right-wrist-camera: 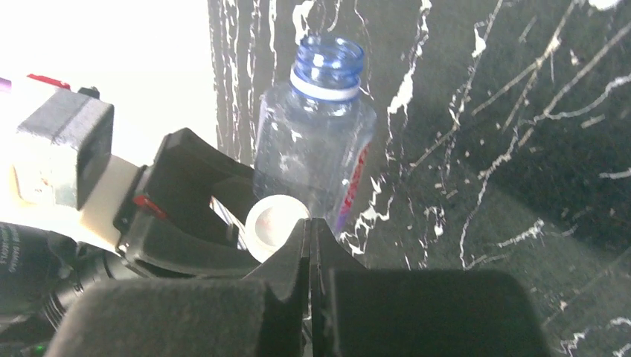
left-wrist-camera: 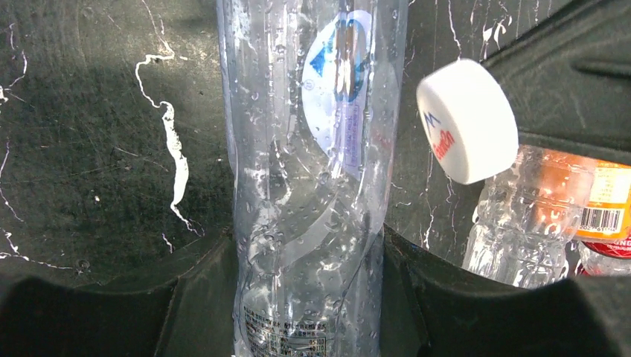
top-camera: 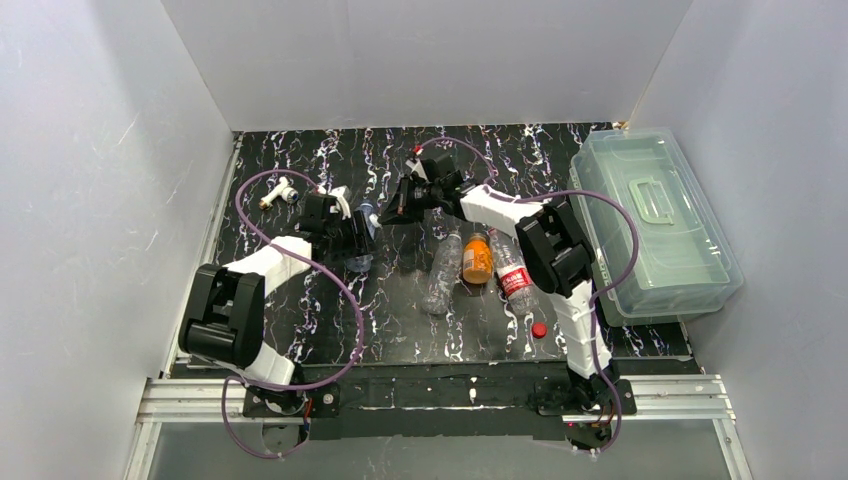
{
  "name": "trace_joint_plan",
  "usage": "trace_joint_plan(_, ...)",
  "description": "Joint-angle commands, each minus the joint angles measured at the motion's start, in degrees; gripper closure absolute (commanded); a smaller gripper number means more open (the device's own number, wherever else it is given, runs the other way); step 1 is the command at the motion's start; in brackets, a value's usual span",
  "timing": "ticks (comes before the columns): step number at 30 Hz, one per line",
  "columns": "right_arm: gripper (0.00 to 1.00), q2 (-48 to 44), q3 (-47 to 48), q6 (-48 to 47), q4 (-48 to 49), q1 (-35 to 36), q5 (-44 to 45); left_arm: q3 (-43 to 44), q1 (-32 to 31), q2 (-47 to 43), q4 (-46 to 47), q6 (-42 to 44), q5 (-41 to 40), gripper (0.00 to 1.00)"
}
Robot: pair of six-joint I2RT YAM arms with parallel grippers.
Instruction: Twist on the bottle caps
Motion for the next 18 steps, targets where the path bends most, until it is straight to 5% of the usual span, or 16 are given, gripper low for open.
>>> trace_joint_plan(1,0.98,2.3,4.3,0.7,1.4,0.7,0.2,0.7,0.3,0.2,-0.2,0.1,1.0,1.00)
trace_joint_plan(18,0.70,13.9,14.0,-3.3,-11.3,3.0,9.6,4.2,0.0,4.5,-3.6,1.1,-0.4,1.00)
